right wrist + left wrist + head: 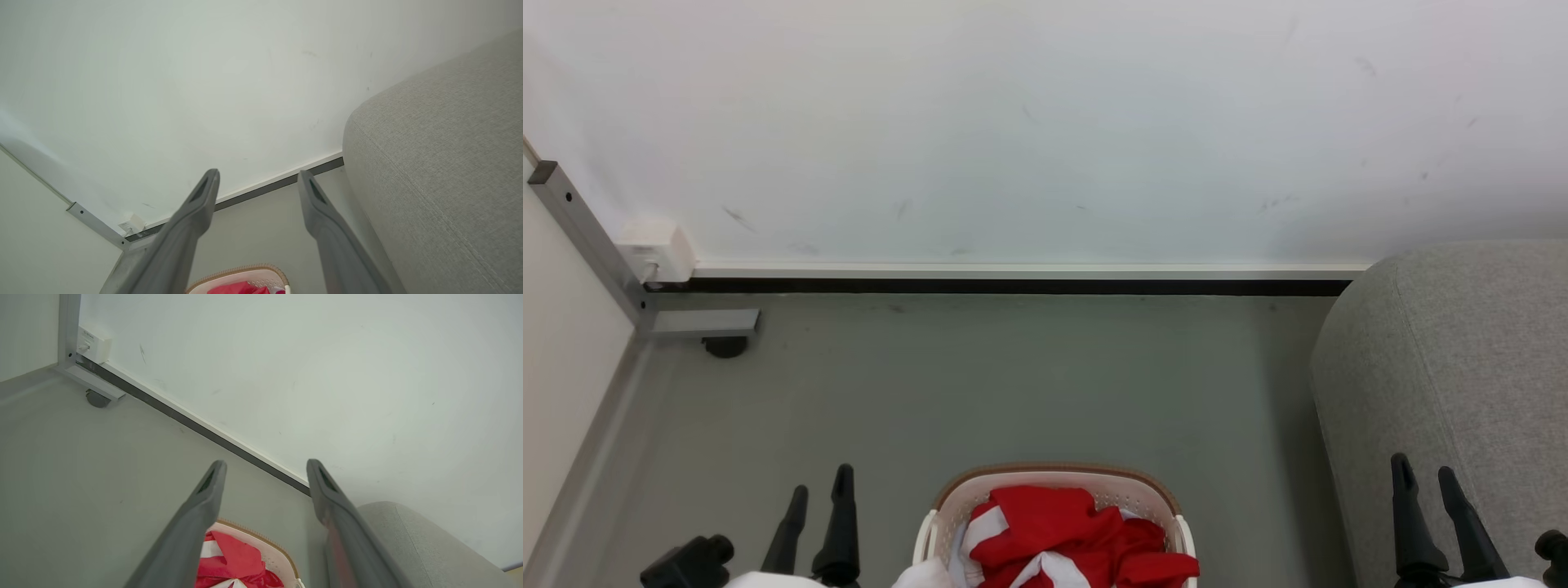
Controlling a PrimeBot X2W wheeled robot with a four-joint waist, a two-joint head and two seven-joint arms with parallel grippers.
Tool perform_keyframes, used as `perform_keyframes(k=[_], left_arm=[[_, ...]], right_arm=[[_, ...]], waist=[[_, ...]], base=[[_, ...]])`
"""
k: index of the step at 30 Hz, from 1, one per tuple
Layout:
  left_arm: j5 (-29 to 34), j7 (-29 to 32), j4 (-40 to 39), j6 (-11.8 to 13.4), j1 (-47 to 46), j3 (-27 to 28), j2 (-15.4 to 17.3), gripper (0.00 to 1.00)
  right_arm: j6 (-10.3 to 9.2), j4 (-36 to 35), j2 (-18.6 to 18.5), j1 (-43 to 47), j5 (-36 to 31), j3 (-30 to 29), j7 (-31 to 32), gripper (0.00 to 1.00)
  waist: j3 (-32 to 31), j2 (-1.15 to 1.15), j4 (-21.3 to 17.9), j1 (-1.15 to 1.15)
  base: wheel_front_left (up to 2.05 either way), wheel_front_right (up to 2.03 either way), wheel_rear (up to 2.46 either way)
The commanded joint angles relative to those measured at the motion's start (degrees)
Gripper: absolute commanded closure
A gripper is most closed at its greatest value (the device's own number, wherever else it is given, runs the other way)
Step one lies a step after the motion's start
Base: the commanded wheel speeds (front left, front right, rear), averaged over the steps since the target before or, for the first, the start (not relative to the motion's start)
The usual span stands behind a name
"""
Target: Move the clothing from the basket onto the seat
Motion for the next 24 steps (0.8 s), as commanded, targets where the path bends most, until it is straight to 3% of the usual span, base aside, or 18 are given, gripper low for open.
perform_keyframes(k=[1,24], left_arm=[[2.63,-0.63,-0.71,0.07,-0.12,-0.12,0.55,0.00],[17.14,-3.79,-1.15,0.00,0.83,-0.78,0.66,0.00]], right_arm=[[-0.06,-0.85,-0.72,-0.02,-2.24,0.15,-0.77,0.00],[-0.08,-0.32,-0.91,1.32,-14.28,0.11,-3.83,0.00]], waist=[[0.01,0.00,0.01,0.00],[0.06,0.00,0.22,0.00]], base=[[0.00,0.00,0.00],[0.00,0.00,0.00]])
